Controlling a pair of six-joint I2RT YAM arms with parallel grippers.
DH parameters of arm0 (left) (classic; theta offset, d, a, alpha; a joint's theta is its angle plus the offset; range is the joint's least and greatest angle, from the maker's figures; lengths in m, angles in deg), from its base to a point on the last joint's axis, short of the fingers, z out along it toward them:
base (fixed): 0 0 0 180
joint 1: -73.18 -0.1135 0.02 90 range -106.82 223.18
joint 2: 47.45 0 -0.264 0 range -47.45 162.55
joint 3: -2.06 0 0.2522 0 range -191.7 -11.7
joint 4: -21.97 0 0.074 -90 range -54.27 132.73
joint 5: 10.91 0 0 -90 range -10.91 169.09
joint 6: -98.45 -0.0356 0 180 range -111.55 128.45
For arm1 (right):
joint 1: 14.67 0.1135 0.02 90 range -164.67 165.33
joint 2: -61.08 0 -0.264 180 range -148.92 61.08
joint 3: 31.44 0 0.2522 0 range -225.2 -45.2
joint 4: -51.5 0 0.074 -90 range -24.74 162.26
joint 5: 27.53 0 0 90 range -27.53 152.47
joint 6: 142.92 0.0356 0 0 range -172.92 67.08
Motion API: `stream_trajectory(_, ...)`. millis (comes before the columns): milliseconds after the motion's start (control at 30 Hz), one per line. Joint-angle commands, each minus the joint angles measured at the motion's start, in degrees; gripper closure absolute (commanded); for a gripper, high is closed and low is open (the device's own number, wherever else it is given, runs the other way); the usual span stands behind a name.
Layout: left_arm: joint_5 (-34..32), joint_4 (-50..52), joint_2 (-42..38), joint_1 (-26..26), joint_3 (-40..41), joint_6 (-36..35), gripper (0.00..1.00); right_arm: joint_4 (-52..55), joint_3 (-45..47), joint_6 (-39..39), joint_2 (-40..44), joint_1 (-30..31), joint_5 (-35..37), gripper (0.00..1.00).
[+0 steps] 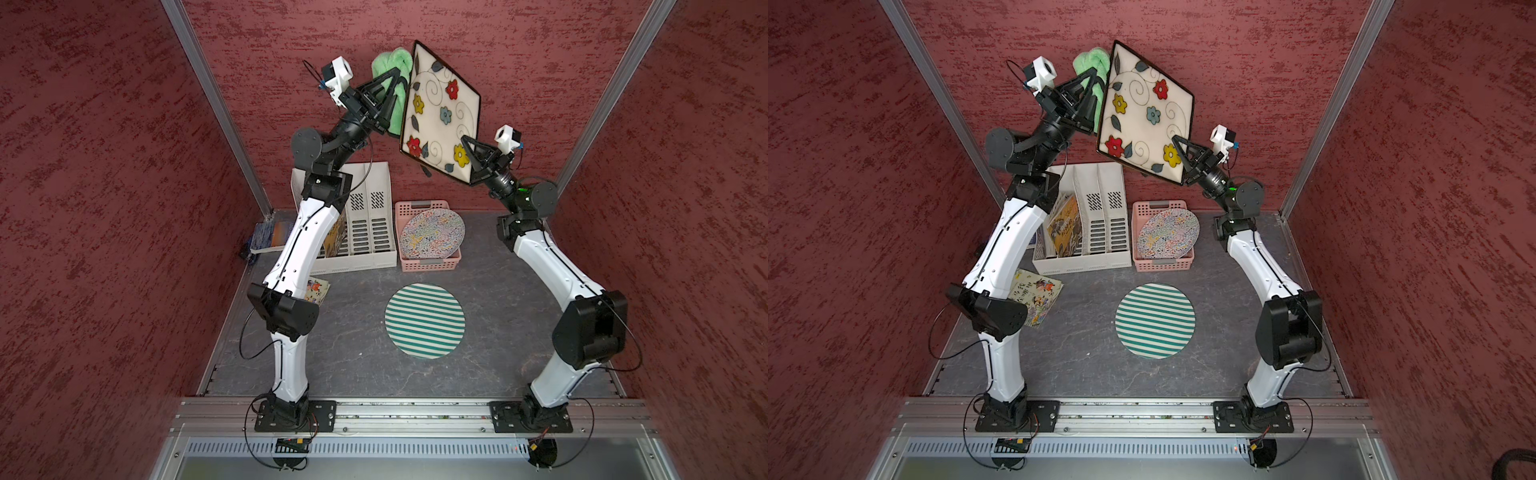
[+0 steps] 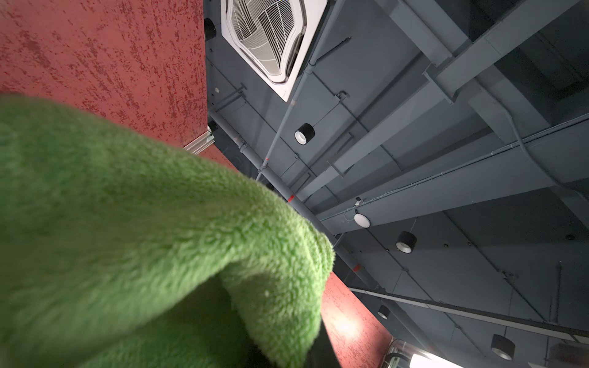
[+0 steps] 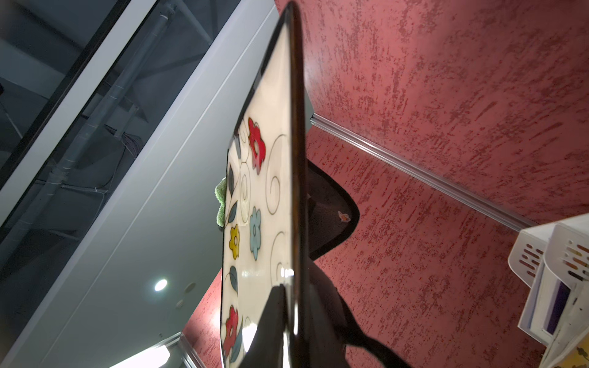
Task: Wipe the wet plate dry
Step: Wipe the plate with towel.
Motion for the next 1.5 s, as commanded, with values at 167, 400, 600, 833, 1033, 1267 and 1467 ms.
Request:
stream_trajectory(167,-0.6,0.7,1.4,5.8,3.1,1.4,1.00,-4.0,-12.4,-4.1,0.9,3.2,-1.1,1.00)
stream_trajectory(400,1.2,-1.4,5.6,12.2,-1.9,2.9,1.00,10.4,-23.3,-10.2,-3.3,1.7,5.4,1.00)
stream_trajectory(600,1.4,-4.8,-1.8,11.3,9.3,0.7,1.00,16.4,-28.6,-10.9,-5.1,-4.5,8.0,1.00)
stream_trajectory(833,-1.2,-6.1,-3.3,4.3,6.5,2.5,1.00,9.0,-14.6,-11.1,1.4,0.4,-1.6,1.00)
stream_trajectory(1033,-1.1,-5.4,4.8,6.7,-6.3,5.3,1.00,10.8,-11.6,-13.6,3.0,4.3,1.4,1.00)
stream_trajectory(1267,-2.5,-21.2,-3.1,10.3,16.2,8.7,1.00,17.7,-28.1,-13.5,-5.5,-1.3,9.6,1.00)
stream_trajectory(1467,-5.6,-19.4,-21.4,9.1,46.6,-0.4,1.00,27.5,-27.9,-17.6,-4.8,-6.1,13.2,1.00)
